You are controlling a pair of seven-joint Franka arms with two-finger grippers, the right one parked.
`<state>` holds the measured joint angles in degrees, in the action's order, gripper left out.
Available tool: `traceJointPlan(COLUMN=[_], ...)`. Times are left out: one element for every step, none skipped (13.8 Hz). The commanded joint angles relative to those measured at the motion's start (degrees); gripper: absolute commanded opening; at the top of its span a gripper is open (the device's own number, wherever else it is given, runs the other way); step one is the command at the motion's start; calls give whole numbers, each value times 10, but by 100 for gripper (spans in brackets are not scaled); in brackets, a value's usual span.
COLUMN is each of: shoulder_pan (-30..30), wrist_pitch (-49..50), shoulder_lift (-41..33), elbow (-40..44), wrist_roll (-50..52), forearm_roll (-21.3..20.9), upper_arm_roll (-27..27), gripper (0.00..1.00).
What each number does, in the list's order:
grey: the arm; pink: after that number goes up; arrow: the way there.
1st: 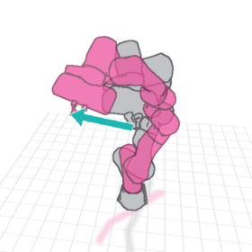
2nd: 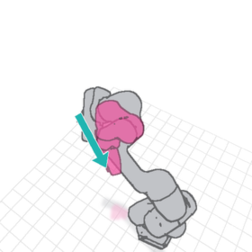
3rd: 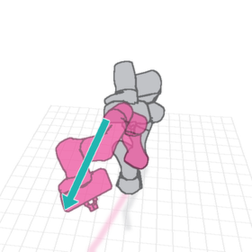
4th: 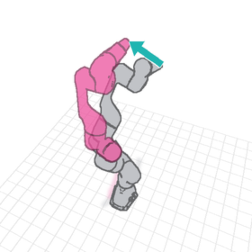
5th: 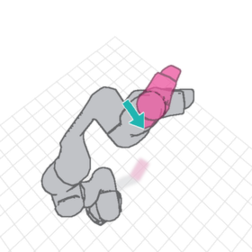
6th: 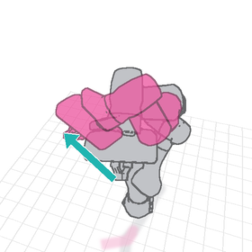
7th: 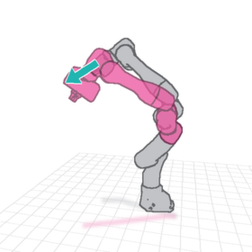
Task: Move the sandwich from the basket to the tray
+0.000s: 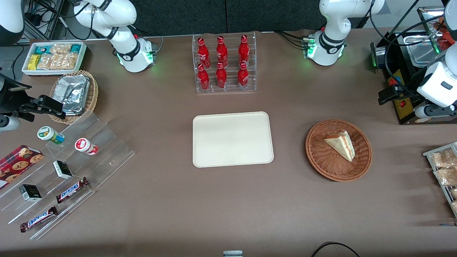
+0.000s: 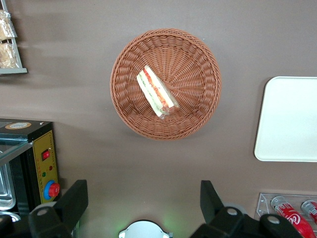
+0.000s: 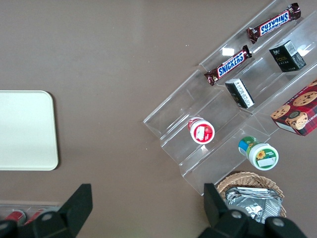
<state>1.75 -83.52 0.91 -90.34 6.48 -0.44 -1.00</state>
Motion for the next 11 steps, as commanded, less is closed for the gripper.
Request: traceJointPlan(shoulder_pan=[5, 5, 5, 5, 5, 5, 4, 4, 4, 4, 4], wrist_pitch=[14, 12, 3, -14, -42, -63, -73, -89, -112, -131, -148], shoulder_lift=[-1, -1, 2, 2, -1, -1, -1, -2, -3, -2, -1], elbow=[11, 7, 3, -8, -30, -43, -56, -75, -97, -116, -131], wrist_roll=[-9, -7, -1, -1, -2, 1, 3, 4, 5, 10, 25], forearm_roll=[-3, -3, -4, -4, -2, 0, 0, -2, -3, -3, -3], upper_arm_roll=[3, 3, 2, 2, 3, 3, 3, 3, 3, 3, 3], gripper=[100, 100, 100, 100, 100, 100, 100, 100, 100, 100, 100])
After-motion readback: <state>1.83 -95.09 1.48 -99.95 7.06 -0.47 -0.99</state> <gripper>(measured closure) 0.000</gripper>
